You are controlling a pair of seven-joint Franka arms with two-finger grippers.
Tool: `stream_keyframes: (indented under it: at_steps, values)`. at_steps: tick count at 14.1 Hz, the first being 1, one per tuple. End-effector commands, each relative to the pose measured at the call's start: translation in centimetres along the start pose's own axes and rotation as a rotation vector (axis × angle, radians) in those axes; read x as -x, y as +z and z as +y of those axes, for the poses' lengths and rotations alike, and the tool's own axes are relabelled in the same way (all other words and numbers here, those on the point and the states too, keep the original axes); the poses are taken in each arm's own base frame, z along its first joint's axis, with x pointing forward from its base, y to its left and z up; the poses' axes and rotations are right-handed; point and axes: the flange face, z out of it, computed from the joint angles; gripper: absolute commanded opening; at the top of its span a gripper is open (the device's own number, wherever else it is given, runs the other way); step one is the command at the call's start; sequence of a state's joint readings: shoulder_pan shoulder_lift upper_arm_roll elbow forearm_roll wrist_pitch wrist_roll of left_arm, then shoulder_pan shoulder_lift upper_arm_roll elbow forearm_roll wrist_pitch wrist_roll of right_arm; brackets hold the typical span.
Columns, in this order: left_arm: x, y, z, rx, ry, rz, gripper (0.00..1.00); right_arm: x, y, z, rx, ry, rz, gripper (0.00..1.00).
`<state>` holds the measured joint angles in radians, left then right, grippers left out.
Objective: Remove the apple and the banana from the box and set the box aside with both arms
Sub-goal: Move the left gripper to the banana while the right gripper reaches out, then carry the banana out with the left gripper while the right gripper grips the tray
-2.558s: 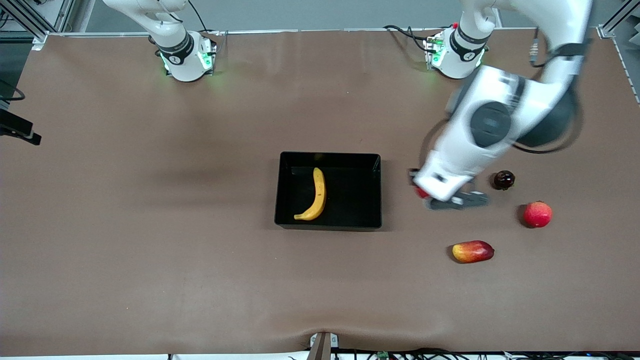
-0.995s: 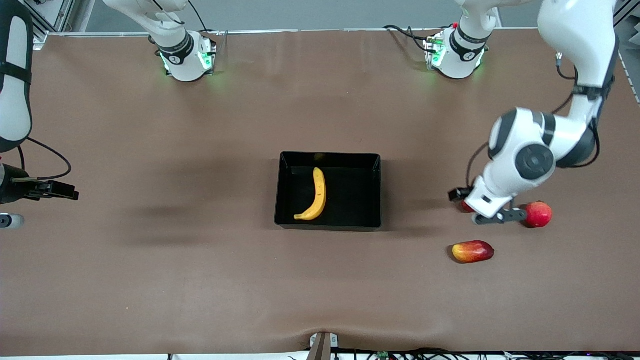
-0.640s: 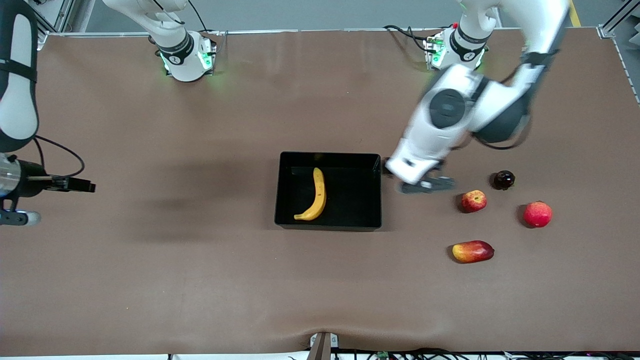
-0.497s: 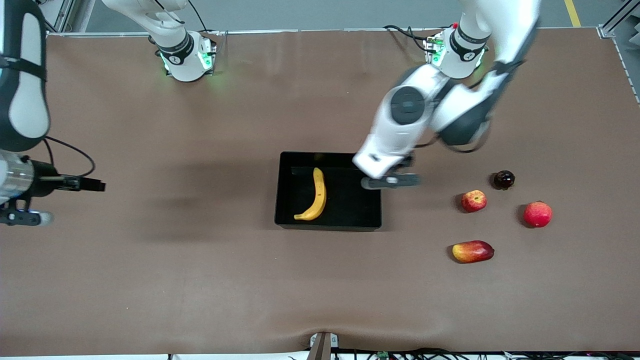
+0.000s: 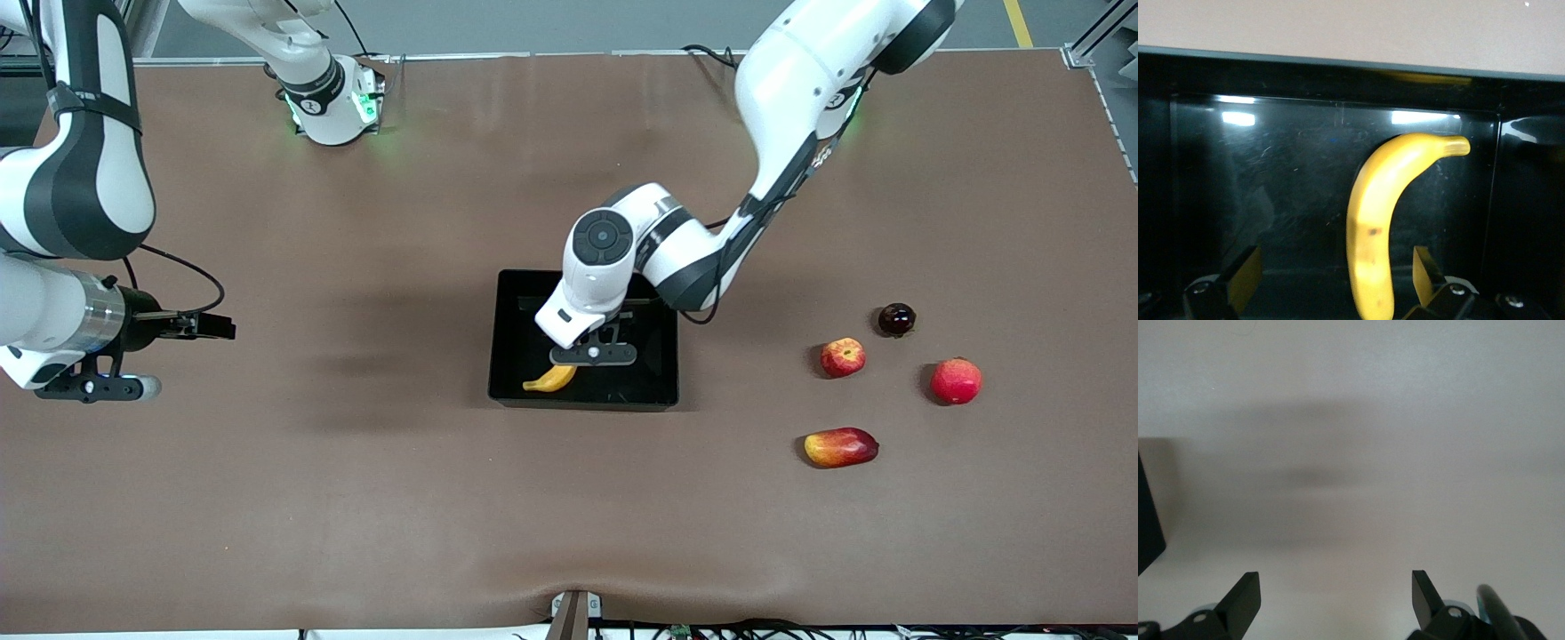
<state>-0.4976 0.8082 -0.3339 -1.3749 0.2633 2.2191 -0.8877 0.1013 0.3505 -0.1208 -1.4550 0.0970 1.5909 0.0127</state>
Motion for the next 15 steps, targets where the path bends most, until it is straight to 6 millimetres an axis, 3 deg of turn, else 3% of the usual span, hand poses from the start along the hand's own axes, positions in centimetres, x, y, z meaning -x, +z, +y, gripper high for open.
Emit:
stream_keyframes:
  at_steps: [1,3,4,6,7,9,11,15]
  values:
    - [0.3,3.4,1.5,0.025,0.016,0.04,1.0,0.2,0.3,-0.1,-0.041,0.014,-0.013,1.0]
    - [1.0,6.1,1.7,0.012,0.023,0.058,1.0,0.2,0.6,-0.3,-0.05,0.013,-0.016,1.0]
    - [1.4,6.6,2.1,-0.004,0.034,0.074,0.89,0.2,0.9,-0.8,-0.048,0.007,-0.023,1.0]
    - [1.8,8.1,2.0,-0.016,0.042,0.075,0.3,0.3,1.5,-1.2,-0.047,0.001,-0.035,1.0]
    - [2.0,8.4,2.1,-0.019,0.046,0.071,0.06,0.4,1.8,-2.0,-0.046,-0.009,-0.041,1.0]
    - [1.9,7.4,2.3,-0.022,0.051,0.078,0.0,0.5,2.0,-2.8,-0.044,0.004,-0.046,1.0]
    - [1.4,4.0,2.3,-0.042,0.052,0.086,0.0,0.8,2.9,-4.6,-0.033,0.043,-0.072,1.0]
    - [-1.2,-7.2,-0.1,-0.079,0.016,0.11,0.0,1.1,3.2,-7.4,-0.104,0.022,-0.078,1.0]
